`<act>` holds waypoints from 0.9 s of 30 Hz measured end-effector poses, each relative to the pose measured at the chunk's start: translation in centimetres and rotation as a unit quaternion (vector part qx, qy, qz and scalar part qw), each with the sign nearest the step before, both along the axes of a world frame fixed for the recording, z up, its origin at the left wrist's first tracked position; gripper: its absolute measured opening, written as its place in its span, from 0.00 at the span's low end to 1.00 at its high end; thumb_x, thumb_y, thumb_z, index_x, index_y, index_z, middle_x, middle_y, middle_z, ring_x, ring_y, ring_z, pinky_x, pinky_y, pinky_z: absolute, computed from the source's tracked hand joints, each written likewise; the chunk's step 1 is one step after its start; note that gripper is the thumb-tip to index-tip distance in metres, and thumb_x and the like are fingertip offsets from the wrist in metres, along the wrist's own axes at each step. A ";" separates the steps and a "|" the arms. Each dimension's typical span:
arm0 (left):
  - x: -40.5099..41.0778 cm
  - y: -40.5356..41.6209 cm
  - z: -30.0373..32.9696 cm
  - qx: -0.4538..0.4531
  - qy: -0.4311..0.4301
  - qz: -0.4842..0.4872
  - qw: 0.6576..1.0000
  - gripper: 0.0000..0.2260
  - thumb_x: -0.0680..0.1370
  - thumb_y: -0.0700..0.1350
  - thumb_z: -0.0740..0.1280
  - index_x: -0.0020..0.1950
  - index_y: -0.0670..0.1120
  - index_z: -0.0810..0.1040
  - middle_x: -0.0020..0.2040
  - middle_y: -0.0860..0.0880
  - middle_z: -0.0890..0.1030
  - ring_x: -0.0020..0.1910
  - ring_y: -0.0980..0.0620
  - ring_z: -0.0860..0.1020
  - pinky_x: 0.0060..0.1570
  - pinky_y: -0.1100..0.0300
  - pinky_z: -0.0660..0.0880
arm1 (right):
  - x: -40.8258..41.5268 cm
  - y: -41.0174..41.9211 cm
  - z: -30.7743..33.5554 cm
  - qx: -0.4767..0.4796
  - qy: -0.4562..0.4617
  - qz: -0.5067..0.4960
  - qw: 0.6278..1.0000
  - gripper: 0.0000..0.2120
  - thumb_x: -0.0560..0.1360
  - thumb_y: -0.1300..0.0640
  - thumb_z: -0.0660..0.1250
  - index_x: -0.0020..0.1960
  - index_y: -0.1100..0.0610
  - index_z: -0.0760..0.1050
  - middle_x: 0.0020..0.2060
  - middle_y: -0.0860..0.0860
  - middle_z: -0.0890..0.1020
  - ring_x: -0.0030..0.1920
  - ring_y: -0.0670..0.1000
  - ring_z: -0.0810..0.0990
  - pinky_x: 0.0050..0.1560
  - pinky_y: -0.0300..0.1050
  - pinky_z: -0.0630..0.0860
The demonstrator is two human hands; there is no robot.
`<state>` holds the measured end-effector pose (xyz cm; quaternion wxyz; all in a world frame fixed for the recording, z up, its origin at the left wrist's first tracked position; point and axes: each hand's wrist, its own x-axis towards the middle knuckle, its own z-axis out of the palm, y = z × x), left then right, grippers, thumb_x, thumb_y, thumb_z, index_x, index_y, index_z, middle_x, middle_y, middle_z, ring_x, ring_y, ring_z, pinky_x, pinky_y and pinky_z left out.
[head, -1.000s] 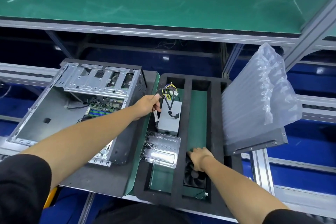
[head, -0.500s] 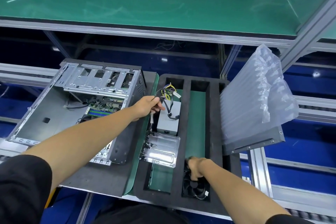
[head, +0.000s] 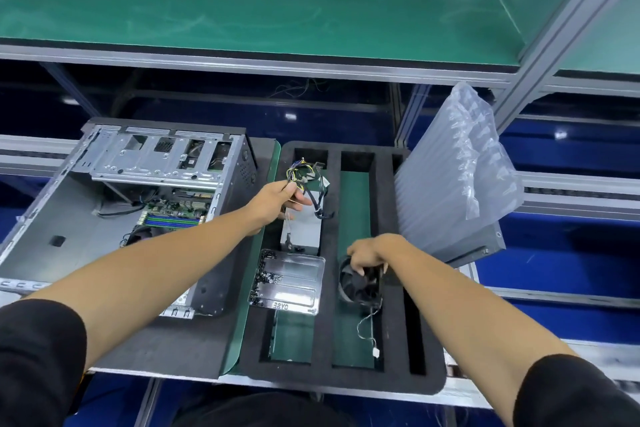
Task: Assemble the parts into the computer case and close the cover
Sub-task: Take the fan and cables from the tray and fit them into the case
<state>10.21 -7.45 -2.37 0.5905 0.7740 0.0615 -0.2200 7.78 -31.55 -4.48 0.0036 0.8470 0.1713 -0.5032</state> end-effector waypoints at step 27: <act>-8.6 -13.5 -4.2 0.169 0.145 -0.199 0.954 0.32 0.81 0.42 0.69 0.77 0.40 0.54 0.65 0.38 0.74 0.59 0.42 0.77 0.60 0.52 0.75 | 8.1 0.7 14.7 -0.148 -0.062 -0.061 0.985 0.34 0.71 0.56 0.66 0.76 0.60 0.64 0.58 0.65 0.74 0.40 0.62 0.79 0.48 0.51 0.79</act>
